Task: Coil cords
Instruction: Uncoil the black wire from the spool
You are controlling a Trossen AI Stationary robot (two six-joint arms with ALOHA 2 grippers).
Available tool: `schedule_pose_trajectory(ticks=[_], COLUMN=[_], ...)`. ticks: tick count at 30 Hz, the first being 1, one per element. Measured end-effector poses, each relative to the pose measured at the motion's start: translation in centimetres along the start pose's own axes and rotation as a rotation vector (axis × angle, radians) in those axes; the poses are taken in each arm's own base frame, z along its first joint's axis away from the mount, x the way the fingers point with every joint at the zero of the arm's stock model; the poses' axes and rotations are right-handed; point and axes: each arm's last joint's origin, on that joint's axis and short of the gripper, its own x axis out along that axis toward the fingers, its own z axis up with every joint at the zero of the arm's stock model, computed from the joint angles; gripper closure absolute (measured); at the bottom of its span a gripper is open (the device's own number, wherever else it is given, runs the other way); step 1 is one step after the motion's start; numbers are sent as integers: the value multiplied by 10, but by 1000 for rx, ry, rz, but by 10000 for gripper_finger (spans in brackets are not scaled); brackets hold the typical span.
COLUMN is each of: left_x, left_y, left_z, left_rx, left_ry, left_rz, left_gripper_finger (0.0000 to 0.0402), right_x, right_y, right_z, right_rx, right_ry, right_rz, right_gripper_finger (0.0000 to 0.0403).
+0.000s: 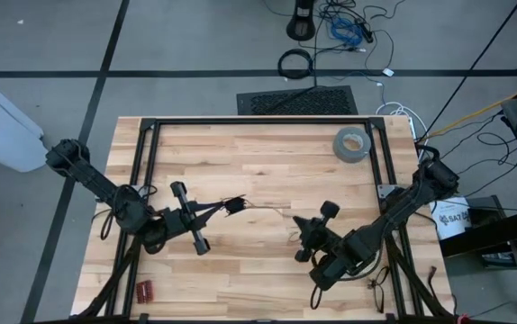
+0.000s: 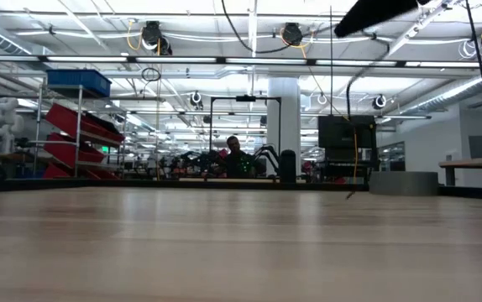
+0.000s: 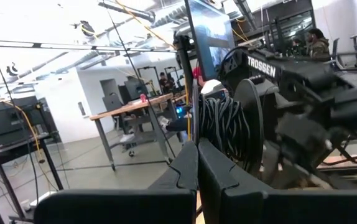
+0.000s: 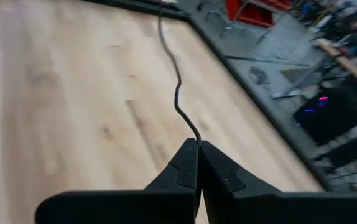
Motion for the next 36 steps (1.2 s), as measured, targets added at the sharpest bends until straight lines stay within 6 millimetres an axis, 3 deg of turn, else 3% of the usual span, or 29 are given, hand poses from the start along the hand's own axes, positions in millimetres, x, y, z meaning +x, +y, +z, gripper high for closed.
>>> schedule_pose_trajectory(ticks=[7, 16, 21, 25, 29, 36], left_x=[0, 0, 0, 0, 0, 0], left_y=[0, 0, 0, 0, 0, 0], left_z=[0, 0, 0, 0, 0, 0], left_rx=[0, 2, 3, 4, 4, 3], left_ry=[0, 1, 2, 2, 2, 3], left_rz=[0, -1, -1, -2, -1, -1], left_gripper_finger=[401, 401, 401, 401, 401, 401], right_x=[24, 53, 57, 55, 48, 41], right_y=[12, 6, 5, 11, 19, 18], right_z=[-30, -76, -83, -71, -41, 18], right_rx=[58, 180, 235, 251, 271, 151], right_ry=[7, 45, 69, 78, 68, -109], right_rz=[93, 154, 211, 300, 406, 317], right_gripper_finger=[403, 403, 399, 373, 331, 269])
